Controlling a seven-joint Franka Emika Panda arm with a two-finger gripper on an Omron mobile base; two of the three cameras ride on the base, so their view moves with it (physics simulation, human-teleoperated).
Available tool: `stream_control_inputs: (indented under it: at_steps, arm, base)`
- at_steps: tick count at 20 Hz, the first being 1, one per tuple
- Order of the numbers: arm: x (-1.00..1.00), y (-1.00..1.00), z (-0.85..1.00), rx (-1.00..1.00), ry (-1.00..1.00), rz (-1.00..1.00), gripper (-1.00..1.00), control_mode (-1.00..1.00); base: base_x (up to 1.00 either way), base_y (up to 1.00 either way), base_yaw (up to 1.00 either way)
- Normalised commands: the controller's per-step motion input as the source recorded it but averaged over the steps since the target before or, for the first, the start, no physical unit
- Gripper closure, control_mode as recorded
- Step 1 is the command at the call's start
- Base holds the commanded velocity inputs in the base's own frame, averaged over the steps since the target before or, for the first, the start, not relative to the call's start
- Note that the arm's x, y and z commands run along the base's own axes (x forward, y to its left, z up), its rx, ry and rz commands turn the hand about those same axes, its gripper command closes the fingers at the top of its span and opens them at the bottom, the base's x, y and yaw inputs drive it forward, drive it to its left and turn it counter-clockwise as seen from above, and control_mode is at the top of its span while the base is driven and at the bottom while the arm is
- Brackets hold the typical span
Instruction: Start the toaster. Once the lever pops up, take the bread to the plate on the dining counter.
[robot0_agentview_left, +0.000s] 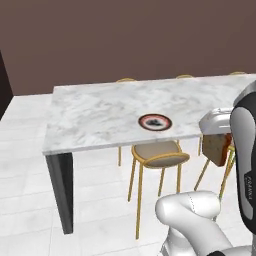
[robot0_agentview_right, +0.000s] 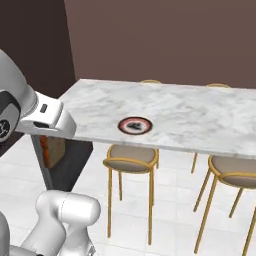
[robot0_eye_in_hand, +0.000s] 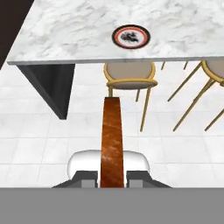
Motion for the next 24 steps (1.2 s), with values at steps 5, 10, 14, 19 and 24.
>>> stream_control_inputs:
  at_steps: [5,10,14,19,24]
  arm:
    - [0.00,0.00,0.00,0.00,0.00,0.00,1.00,1.00]
    - [0.00,0.00,0.00,0.00,0.00,0.00,1.00,1.00]
    - [0.00,0.00,0.00,0.00,0.00,0.00,1.00,1.00]
    - [0.00,0.00,0.00,0.00,0.00,0.00,1.00,1.00]
    - [0.00,0.00,0.00,0.00,0.00,0.00,1.00,1.00]
  base:
    - [0.49,-0.27,0.40]
    - [0.51,-0.35,0.22]
    - [0.48,-0.49,0.13]
    - [0.23,-0.49,0.00]
    - [0.07,-0.47,-0.04]
